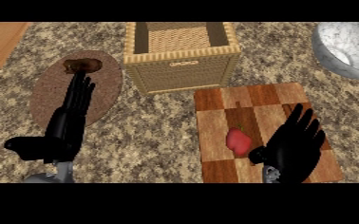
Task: Pick the bell pepper from the cutting board and place it in the basket
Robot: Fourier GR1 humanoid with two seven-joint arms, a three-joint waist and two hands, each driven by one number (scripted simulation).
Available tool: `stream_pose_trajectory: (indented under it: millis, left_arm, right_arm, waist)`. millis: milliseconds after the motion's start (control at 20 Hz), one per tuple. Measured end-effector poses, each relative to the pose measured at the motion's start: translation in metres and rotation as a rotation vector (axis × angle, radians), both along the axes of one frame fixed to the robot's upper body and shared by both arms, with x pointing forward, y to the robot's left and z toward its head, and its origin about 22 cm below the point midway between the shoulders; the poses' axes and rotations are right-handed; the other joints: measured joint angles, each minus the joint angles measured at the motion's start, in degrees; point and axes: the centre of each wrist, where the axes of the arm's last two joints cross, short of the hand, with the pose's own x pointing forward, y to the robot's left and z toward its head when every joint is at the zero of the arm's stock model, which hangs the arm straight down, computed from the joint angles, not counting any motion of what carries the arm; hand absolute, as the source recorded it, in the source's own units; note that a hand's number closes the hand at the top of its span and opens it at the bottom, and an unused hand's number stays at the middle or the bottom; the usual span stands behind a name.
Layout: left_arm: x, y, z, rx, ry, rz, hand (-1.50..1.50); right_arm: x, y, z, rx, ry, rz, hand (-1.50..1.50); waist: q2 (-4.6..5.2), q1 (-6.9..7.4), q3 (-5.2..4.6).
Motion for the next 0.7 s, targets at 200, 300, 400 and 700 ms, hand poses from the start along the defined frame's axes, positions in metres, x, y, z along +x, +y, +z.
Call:
stream_pose_trajectory:
  millis: [200, 300, 400, 700]
  left_arm:
    - [-0.004, 0.002, -0.003, 0.0, 0.003, -0.005, 0.0]
    - [-0.002, 0.0, -0.001, -0.003, 0.001, -0.006, 0.0]
    - [-0.003, -0.002, -0.005, -0.005, 0.006, -0.004, 0.0]
    - [-0.001, -0.001, -0.007, -0.003, 0.005, -0.001, 0.0]
  right_arm:
    - [0.0, 0.001, -0.005, 0.01, 0.012, 0.003, -1.5]
    - [0.0, 0.001, -0.01, 0.012, 0.02, 0.003, -1.5]
    - [0.002, 0.001, -0.013, 0.012, 0.024, 0.004, -1.5]
    - [0.006, -0.001, -0.015, 0.029, 0.017, -0.003, -1.5]
  waist:
    - [-0.02, 0.12, -0.02]
    - [0.0, 0.03, 0.0]
    - [0.02, 0.02, -0.01]
    - [-0.06, -0.09, -0.08]
